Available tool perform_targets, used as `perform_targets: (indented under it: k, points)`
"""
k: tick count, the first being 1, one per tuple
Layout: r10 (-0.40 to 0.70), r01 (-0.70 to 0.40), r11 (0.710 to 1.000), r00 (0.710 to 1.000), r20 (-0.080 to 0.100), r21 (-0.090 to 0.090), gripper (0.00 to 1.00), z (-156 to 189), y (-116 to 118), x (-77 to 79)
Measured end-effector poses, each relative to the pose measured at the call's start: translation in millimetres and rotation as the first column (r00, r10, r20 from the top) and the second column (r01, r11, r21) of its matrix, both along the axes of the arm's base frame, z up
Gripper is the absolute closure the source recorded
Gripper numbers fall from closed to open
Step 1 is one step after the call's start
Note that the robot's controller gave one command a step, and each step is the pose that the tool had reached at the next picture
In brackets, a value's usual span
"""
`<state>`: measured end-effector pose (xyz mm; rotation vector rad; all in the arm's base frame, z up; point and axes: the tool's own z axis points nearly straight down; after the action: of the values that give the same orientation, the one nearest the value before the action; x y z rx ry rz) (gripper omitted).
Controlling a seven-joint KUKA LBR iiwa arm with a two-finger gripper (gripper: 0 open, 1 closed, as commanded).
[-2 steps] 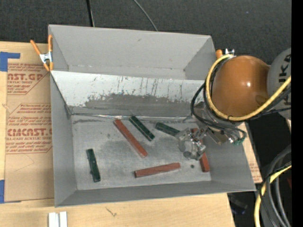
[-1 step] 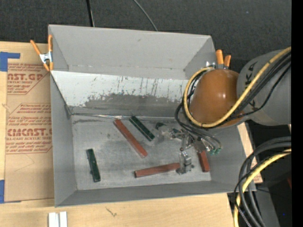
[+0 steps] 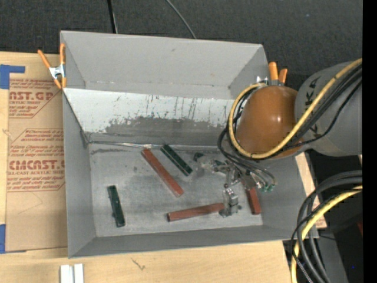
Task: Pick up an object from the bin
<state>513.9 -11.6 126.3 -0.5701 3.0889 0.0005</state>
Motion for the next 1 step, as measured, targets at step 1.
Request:
perform_targets:
  k: [1]
  points:
    - [-0.086, 0.086, 0.996, 0.996, -0.003, 0.0, 1.0, -56.8, 6.8, -30.0]
